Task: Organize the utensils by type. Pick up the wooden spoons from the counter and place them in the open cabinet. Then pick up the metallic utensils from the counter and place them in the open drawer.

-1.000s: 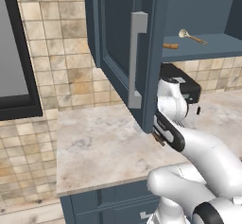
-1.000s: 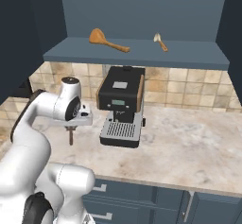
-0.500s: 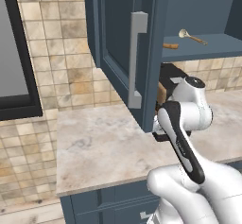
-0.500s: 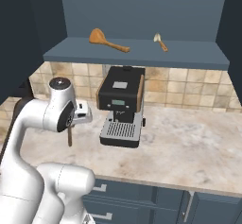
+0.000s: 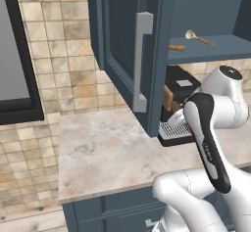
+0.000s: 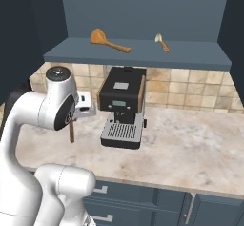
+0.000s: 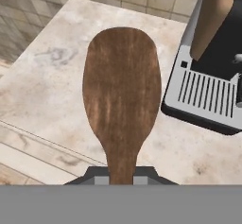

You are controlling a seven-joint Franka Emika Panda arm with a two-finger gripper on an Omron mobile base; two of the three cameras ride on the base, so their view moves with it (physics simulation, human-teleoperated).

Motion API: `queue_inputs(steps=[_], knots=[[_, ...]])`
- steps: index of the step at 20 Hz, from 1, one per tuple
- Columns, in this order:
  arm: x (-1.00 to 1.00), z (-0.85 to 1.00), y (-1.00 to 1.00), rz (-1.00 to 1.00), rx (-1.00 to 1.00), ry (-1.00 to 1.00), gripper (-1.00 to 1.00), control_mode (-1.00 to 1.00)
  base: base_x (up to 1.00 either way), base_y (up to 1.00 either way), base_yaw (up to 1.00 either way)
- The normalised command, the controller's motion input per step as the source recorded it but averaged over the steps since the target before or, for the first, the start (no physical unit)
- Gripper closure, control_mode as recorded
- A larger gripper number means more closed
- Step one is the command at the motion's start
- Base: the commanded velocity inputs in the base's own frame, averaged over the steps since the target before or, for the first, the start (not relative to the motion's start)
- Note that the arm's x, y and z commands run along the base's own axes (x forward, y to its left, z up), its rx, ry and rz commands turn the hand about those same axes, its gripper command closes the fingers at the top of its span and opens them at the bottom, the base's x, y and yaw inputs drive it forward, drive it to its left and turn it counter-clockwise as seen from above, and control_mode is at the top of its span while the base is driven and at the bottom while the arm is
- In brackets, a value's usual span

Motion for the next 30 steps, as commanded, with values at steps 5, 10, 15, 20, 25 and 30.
queue_inputs(steps=[5, 10, 15, 20, 25, 30], knots=[[-0.23, 0.33, -0.04, -0.03, 0.0, 0.0, 1.0, -1.0, 0.0, 0.0, 0.0], [-0.21, 0.1, 0.0, -0.07, 0.0, -0.03, 1.0, -1.0, 0.0, 0.0, 0.0], [-0.26, 0.15, 0.0, -0.09, 0.0, -0.06, 1.0, -1.0, 0.0, 0.0, 0.0], [-0.25, 0.09, 0.0, -0.08, 0.0, -0.04, 1.0, -1.0, 0.0, 0.0, 0.0], [-0.15, 0.01, 0.0, -0.04, 0.0, 0.0, 1.0, 1.0, -0.16, 0.0, -0.03], [0.0, 0.0, 0.0, 0.0, 0.0, 0.0, 1.0, 1.0, -0.47, 0.0, -0.08]])
